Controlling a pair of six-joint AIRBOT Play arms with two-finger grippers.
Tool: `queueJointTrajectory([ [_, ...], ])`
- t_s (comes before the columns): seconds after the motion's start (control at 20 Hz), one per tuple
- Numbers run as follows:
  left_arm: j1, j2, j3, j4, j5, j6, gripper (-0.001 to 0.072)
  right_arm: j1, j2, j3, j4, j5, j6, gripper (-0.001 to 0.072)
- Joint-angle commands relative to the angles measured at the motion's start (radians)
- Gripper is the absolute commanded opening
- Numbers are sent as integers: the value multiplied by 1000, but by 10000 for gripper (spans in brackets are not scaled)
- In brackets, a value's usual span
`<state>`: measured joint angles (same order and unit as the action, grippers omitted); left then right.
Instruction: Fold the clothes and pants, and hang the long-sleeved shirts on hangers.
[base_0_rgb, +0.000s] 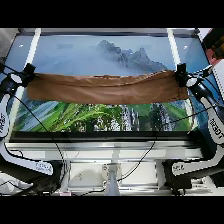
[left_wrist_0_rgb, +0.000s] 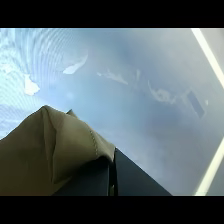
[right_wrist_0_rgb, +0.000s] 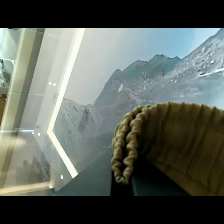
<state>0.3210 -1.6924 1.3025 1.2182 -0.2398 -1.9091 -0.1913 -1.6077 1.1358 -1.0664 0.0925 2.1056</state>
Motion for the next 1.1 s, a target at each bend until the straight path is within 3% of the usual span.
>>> queueJointTrajectory([
  [0.0,-10,-1,1,0,55,-2,17,3,-2,0,-5,-63,-1,40],
  [0.2,-10,-2,1,3,57,-2,34,3,-2,1,-15,-103,-5,42],
  [0.25,-10,-4,1,11,56,0,234,3,-1,0,-33,-99,-6,133],
  [0.3,-10,-4,1,11,50,2,585,3,-1,1,-47,-79,-6,439],
  [0.35,-10,-4,1,11,40,2,694,3,0,1,-62,-53,-6,720],
  [0.4,-10,-4,1,11,25,2,706,3,0,1,-79,-26,-6,677],
  [0.6,-2,9,1,12,-79,14,705,1,18,1,-95,80,-15,677],
  [0.75,35,36,1,12,-192,179,704,-9,56,1,-99,149,-134,677],
  [0.95,151,39,47,11,-400,233,702,-43,117,1,-116,277,-237,677],
  [1.05,209,11,134,11,-545,352,702,-74,137,8,-117,366,-269,677],
])
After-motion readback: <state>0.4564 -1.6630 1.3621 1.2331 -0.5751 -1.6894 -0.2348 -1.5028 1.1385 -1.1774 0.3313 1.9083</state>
